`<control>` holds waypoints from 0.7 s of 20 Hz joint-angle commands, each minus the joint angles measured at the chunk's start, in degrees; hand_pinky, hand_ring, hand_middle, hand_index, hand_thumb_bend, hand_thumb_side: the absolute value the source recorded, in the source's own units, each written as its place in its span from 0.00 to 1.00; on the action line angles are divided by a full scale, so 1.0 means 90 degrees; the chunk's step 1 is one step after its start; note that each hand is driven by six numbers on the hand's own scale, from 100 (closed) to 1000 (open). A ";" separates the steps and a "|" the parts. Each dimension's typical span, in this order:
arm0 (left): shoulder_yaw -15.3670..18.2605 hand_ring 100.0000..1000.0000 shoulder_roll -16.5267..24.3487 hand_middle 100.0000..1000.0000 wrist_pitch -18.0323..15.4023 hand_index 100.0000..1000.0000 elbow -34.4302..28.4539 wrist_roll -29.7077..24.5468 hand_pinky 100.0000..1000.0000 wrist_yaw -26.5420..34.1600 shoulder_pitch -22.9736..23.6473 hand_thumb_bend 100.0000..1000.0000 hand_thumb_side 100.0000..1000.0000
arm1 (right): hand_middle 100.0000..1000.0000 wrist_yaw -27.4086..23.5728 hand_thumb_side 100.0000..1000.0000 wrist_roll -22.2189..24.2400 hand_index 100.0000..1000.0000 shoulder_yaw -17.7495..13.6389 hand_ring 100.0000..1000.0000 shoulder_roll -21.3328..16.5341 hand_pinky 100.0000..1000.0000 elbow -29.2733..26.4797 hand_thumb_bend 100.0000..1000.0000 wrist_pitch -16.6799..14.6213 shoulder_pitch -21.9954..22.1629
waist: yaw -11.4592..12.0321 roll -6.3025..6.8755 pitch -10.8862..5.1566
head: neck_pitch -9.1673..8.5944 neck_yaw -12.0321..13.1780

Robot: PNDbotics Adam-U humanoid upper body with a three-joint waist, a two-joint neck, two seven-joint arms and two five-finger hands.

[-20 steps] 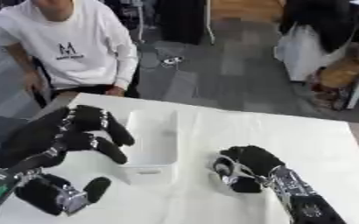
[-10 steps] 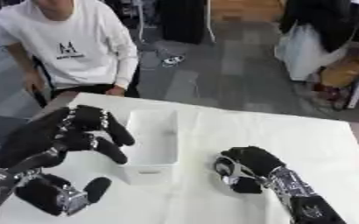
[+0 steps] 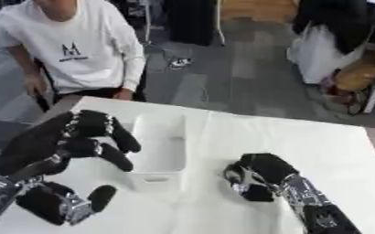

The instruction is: Pick up objects on the table and place them in the box.

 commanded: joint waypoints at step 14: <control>0.0034 0.45 0.0075 0.61 0.0001 0.62 -0.0089 -0.0011 0.49 0.0030 -0.0092 0.09 0.57 | 0.56 0.0137 0.86 -0.0470 0.63 -0.0018 0.54 -0.0032 0.40 -0.0045 0.05 0.0132 -0.0055 | 0.0020 0.0015 -0.0043 | -0.0087 0.0057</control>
